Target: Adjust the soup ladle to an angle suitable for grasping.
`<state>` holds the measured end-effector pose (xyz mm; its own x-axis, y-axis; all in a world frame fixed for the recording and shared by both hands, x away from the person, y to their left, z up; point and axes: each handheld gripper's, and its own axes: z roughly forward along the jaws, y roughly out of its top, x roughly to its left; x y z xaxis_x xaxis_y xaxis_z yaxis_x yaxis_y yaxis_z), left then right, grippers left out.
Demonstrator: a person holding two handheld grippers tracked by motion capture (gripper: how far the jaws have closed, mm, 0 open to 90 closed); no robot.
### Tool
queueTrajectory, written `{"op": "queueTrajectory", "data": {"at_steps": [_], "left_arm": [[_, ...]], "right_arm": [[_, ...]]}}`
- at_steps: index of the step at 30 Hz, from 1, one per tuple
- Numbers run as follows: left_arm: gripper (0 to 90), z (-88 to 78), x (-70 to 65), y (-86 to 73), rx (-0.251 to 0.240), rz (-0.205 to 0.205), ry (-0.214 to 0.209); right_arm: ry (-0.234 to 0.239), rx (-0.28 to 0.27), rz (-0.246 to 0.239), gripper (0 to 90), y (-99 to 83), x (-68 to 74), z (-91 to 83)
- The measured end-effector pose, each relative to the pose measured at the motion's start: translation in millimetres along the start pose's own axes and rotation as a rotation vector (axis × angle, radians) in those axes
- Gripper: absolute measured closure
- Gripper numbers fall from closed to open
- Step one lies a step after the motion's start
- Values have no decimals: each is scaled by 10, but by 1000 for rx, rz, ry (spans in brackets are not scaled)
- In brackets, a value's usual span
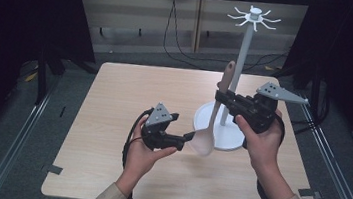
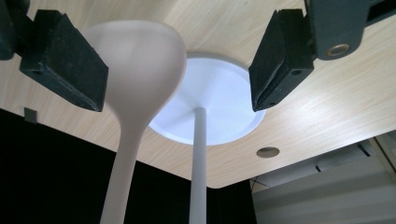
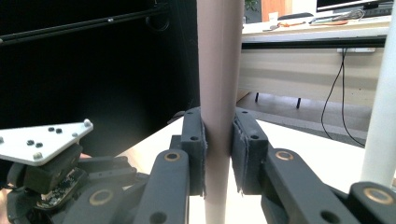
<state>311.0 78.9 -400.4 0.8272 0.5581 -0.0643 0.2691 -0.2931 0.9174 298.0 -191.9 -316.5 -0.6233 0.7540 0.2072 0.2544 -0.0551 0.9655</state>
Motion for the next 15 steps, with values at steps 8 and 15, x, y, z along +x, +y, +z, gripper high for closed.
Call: {"op": "queueTrajectory", "data": {"at_steps": [8,15], "left_arm": [[169,-56,84,-153,28,8,37],[150,-77,178,-287,63,-6,67]], "right_arm": [[-1,10,-34,768,108,29,59],[-2,11,-37,768,158,28,100]]}}
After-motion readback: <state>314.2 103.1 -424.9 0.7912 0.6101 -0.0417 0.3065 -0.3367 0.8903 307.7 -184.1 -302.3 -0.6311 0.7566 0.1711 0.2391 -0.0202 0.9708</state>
